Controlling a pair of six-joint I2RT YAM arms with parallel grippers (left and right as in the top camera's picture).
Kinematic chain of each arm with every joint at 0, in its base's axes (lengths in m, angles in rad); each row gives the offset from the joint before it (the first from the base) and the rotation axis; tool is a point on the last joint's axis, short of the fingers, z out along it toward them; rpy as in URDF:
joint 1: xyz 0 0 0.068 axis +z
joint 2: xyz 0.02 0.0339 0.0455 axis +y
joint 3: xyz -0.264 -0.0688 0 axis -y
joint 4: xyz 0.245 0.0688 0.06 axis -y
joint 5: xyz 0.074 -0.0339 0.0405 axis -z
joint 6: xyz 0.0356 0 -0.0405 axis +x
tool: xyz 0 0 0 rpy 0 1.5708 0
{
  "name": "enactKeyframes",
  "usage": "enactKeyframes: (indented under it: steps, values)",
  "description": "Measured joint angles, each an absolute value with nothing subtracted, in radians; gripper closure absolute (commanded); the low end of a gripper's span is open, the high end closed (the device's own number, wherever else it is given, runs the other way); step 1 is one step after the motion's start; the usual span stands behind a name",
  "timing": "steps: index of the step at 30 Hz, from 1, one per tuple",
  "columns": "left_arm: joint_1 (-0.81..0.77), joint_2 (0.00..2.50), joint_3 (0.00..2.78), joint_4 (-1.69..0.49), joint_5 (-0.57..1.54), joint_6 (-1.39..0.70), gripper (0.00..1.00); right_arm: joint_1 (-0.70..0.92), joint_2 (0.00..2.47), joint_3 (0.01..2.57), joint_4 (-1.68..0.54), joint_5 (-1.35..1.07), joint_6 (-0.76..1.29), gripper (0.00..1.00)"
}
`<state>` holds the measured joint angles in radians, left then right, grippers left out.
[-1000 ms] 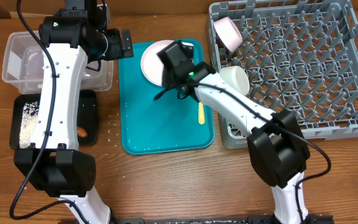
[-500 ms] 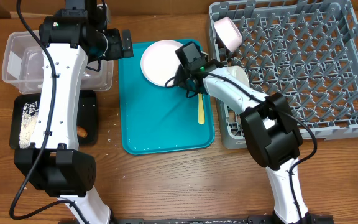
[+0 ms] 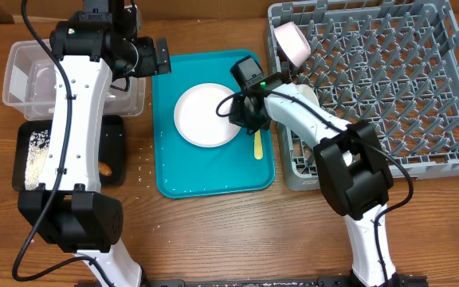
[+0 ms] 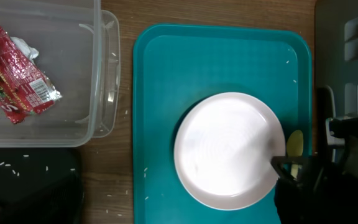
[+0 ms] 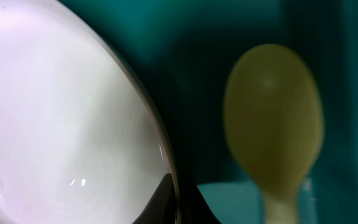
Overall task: Sort waste into correct bins and load items into the dishwasher
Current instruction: 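Grasp the white plate on the teal tray with the right gripper, then lift the plate and stand it upright in the dish rack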
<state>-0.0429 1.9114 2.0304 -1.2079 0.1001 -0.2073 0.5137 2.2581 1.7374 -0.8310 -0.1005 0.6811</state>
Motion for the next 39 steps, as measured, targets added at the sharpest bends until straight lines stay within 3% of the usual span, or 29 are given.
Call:
enactKeyframes:
  steps: [7, 19, 29, 39]
  values:
    - [-0.043, 1.911, 2.03, -1.208, 0.1, -0.207, 0.0, 0.436, 2.108, 1.764, -0.958, -0.043, 0.463, 0.96]
    - [-0.043, 1.911, 2.03, -1.208, 0.1, -0.207, 0.0, 0.402, 1.625, 1.879, -0.945, 0.346, 0.255, 0.96]
    - [-0.043, 1.911, 2.03, -1.208, 0.101, -0.207, 0.0, 0.192, 1.766, 1.874, -0.86, 0.836, 0.226, 0.96]
    - [-0.043, 1.911, 2.03, -1.208, 0.101, -0.207, 0.0, 0.13, 1.923, 1.872, -0.804, 0.955, 0.207, 0.96]
